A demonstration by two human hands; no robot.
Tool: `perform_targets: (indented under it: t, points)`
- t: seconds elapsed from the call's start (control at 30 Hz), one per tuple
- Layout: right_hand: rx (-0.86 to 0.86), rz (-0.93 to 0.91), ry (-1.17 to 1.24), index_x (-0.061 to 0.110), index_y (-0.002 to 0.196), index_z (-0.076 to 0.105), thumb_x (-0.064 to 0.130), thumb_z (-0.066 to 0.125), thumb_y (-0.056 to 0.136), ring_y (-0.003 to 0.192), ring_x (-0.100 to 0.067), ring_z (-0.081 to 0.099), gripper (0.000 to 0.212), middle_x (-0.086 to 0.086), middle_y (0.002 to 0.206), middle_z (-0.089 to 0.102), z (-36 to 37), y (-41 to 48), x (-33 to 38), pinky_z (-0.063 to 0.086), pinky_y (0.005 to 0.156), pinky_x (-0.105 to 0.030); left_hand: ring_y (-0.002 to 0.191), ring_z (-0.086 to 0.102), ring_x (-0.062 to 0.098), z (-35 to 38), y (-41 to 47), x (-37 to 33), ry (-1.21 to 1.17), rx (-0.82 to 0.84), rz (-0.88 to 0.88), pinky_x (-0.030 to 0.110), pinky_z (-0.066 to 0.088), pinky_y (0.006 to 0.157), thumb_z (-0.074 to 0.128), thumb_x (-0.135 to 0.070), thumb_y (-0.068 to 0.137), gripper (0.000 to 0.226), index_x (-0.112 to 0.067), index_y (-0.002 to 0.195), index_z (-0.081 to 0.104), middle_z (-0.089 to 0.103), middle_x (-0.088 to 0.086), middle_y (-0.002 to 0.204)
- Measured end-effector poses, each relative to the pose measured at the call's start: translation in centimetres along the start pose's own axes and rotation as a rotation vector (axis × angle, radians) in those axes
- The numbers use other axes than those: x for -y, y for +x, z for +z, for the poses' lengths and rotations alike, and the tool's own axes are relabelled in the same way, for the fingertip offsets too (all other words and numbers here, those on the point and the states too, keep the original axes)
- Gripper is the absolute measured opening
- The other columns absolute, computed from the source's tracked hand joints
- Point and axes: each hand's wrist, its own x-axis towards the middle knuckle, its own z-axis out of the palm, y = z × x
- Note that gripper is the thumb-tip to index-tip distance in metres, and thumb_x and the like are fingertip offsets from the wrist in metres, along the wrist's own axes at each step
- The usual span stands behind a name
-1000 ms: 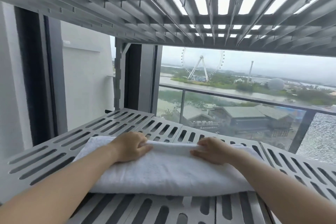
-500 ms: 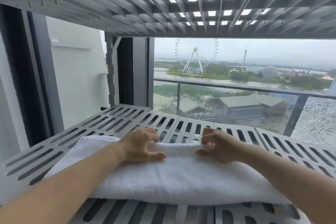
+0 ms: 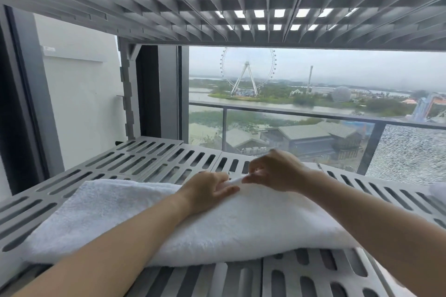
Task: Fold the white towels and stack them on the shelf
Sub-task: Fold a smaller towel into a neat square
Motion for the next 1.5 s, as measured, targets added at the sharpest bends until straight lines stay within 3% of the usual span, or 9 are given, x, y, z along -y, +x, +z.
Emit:
perform_targets:
  t: [0.27,0.43,0.6,0.73,0.87,1.07,1.23,1.37,1.5]
  points:
    - [-0.009,0.183,0.140,0.027,0.076,0.056,0.075,0.030,0.077,0.055,-0.007,0.044,0.055,0.013,0.056,0.044,4.7,-1.7,-2.0,0.032,0.052,-0.026,0.065,0.054,0.013,-0.7,-0.1,0.1,0.290,-0.077,-0.032,0.028,0.048,0.065,0.040,-0.061,0.087,0.044,-0.018,0.078,0.050,0.054,-0.006,0.073]
    - [0.009,0.116,0.115,0.030,0.075,0.052,0.069,0.031,0.084,0.051,0.000,0.038,0.045,0.016,0.054,0.041,4.8,-1.5,-2.2,0.032,0.052,-0.025,0.062,0.042,0.006,-1.9,-1.4,2.5,0.399,0.018,-0.116,0.025,0.038,0.057,0.023,-0.076,0.077,0.059,-0.024,0.057,0.041,0.043,-0.011,0.072]
    - [0.052,0.141,0.159,0.023,0.072,0.055,0.083,0.015,0.071,0.065,-0.015,0.053,0.072,0.010,0.065,0.054,5.0,-1.2,-2.6,0.045,0.062,-0.030,0.058,0.051,0.010,-3.4,-3.0,5.0,0.466,0.022,-0.098,0.022,0.033,0.051,0.004,-0.083,0.067,0.078,-0.019,0.058,0.049,0.055,-0.005,0.063]
    - [0.121,0.151,0.124,0.029,0.096,0.066,0.076,0.019,0.081,0.088,-0.019,0.062,0.068,0.005,0.096,0.069,5.4,-0.6,-2.3,0.044,0.069,-0.031,0.056,0.055,0.008,-3.3,-3.6,6.2,0.495,-0.019,-0.124,0.017,0.028,0.048,0.008,-0.082,0.070,0.079,-0.019,0.064,0.055,0.058,-0.006,0.059]
    - [0.098,0.067,-0.030,0.023,0.075,0.061,0.073,0.012,0.082,0.066,-0.013,0.051,0.070,0.013,0.065,0.054,4.9,-0.5,-2.0,0.030,0.051,-0.023,0.062,0.045,0.003,-4.0,-4.2,7.1,0.394,0.006,-0.161,0.019,0.033,0.053,0.016,-0.083,0.066,0.063,-0.027,0.060,0.042,0.050,-0.012,0.070]
    - [0.110,0.045,0.029,0.019,0.065,0.053,0.068,0.018,0.085,0.070,-0.014,0.056,0.064,0.003,0.075,0.060,4.9,-0.8,-2.1,0.040,0.061,-0.028,0.066,0.048,0.005,-6.3,-7.2,8.8,0.336,0.101,-0.169,0.017,0.035,0.058,0.024,-0.085,0.069,0.068,-0.022,0.059,0.046,0.052,-0.009,0.077]
    - [0.153,0.117,0.031,0.018,0.049,0.041,0.072,0.013,0.079,0.050,-0.010,0.048,0.068,0.005,0.052,0.048,4.9,-0.5,-2.5,0.035,0.054,-0.028,0.063,0.058,0.012,-7.1,-8.0,8.7,0.376,0.042,-0.225,0.024,0.047,0.063,0.020,-0.078,0.074,0.076,-0.015,0.070,0.061,0.064,0.000,0.067]
    - [0.174,0.119,-0.114,0.020,0.061,0.050,0.063,0.018,0.090,0.065,-0.017,0.055,0.061,0.003,0.068,0.057,4.6,-0.3,-1.9,0.037,0.058,-0.028,0.058,0.056,0.012,-7.2,-7.5,8.0,0.381,0.030,-0.277,0.028,0.052,0.064,0.032,-0.066,0.084,0.051,-0.019,0.090,0.052,0.061,-0.002,0.065]
    - [0.040,0.031,-0.134,0.021,0.101,0.057,0.040,0.037,0.096,0.087,-0.016,0.060,0.028,0.002,0.103,0.062,3.0,0.6,2.2,0.044,0.064,-0.028,0.069,0.058,0.014,-7.0,-7.0,6.3,0.481,-0.122,-0.149,0.024,0.050,0.061,0.054,-0.025,0.092,0.021,-0.014,0.109,0.045,0.064,0.003,0.092]
